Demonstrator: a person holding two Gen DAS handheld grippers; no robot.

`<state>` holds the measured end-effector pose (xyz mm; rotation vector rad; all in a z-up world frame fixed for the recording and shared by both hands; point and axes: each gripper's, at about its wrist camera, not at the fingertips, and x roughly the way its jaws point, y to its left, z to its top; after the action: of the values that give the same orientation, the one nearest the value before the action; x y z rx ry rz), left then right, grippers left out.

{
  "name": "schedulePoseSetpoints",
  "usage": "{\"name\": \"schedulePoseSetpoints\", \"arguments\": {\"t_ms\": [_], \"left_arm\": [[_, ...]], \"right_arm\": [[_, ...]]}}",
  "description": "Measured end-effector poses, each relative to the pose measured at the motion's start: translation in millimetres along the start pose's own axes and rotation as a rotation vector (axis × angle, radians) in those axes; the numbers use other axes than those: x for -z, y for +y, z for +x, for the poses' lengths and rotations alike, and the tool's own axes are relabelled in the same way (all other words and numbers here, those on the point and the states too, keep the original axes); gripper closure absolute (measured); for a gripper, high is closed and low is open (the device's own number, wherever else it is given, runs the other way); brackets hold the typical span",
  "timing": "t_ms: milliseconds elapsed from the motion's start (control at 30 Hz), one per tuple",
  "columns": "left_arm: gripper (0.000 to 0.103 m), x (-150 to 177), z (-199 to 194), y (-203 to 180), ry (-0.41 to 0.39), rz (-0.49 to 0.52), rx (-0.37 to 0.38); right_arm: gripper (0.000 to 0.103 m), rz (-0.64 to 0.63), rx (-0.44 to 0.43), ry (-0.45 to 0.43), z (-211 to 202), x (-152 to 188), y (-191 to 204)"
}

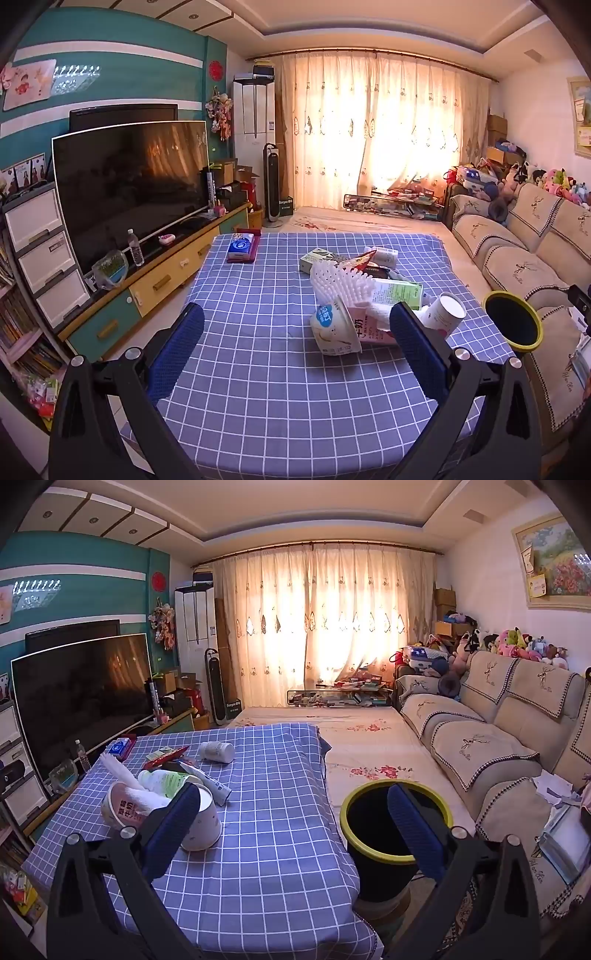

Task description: Collect trash

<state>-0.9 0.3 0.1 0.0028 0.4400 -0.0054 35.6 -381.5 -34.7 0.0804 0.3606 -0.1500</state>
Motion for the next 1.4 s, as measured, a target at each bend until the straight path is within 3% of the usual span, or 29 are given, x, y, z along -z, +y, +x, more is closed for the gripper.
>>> {"name": "schedulePoseSetpoints", "arguments": {"t_ms": [1400], "left_arm": [[0.004, 5, 8, -4, 0.033, 0.009, 0.011]], "right_arm": [[0.006, 0.002, -0.002, 0.023, 5, 9, 2]]}}
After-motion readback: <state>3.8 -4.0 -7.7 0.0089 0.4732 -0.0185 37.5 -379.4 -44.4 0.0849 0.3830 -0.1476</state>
